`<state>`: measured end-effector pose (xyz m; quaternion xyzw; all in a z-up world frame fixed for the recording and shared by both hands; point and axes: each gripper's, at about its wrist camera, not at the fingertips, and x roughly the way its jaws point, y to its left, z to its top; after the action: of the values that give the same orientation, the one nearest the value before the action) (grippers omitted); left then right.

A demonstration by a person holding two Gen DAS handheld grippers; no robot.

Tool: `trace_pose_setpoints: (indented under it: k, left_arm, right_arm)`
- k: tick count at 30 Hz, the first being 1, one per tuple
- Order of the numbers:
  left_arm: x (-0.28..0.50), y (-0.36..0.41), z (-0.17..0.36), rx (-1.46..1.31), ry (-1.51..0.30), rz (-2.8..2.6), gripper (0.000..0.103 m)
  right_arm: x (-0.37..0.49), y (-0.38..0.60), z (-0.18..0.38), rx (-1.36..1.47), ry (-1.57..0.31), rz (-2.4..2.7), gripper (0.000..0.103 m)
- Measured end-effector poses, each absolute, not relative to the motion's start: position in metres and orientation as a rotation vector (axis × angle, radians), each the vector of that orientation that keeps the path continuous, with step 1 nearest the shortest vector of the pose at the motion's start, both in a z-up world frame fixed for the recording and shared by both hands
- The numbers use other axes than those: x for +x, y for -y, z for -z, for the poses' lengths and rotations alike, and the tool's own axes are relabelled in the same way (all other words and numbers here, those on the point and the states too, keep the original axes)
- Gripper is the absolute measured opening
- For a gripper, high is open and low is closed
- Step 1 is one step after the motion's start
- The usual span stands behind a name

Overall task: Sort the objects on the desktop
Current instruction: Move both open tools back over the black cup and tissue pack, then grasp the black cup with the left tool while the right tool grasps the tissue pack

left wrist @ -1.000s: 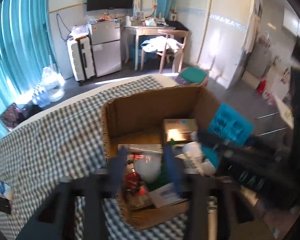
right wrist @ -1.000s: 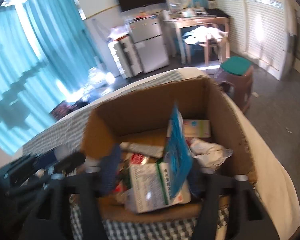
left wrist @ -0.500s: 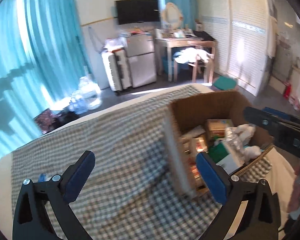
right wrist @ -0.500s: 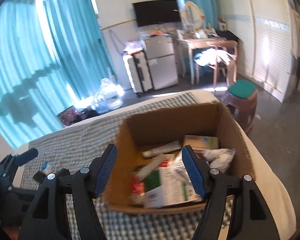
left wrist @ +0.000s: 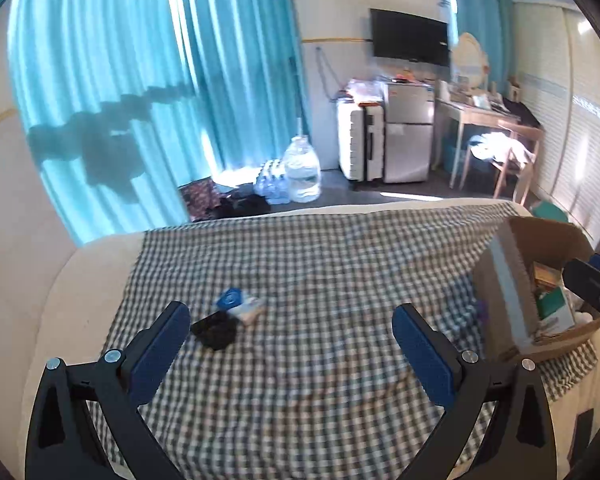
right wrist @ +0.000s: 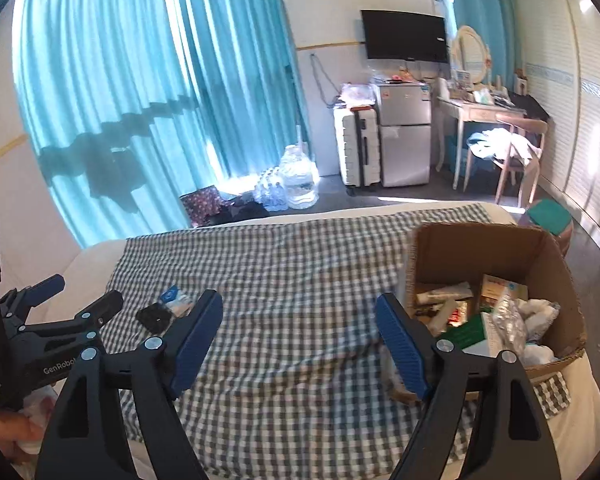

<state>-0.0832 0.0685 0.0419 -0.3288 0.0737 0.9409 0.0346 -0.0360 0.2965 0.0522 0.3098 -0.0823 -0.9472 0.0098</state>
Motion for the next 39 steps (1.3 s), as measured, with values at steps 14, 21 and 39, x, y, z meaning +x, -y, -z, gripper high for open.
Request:
trace_pose_setpoints:
  k: [14,21,39]
  left_arm:
    - [-0.106,0.055,0.013,-1.149,-0.095,-3.017,0.103]
    - [-0.132,0.092,0.06,-1.254,-0.051,-3.018,0.103]
    - [-0.241,0.074,0.176,-1.236,-0.382,-2.709,0.103]
  right_arm:
    - [-0.088,-0.188,-0.011,1.031,0.088,2.787,0.079]
    - [-0.124,-0.153,0.034,1.068,0.114,2.682,0.079]
    - [-0.217,-0.108,0.134,1.287,0.083,2.559,0.079]
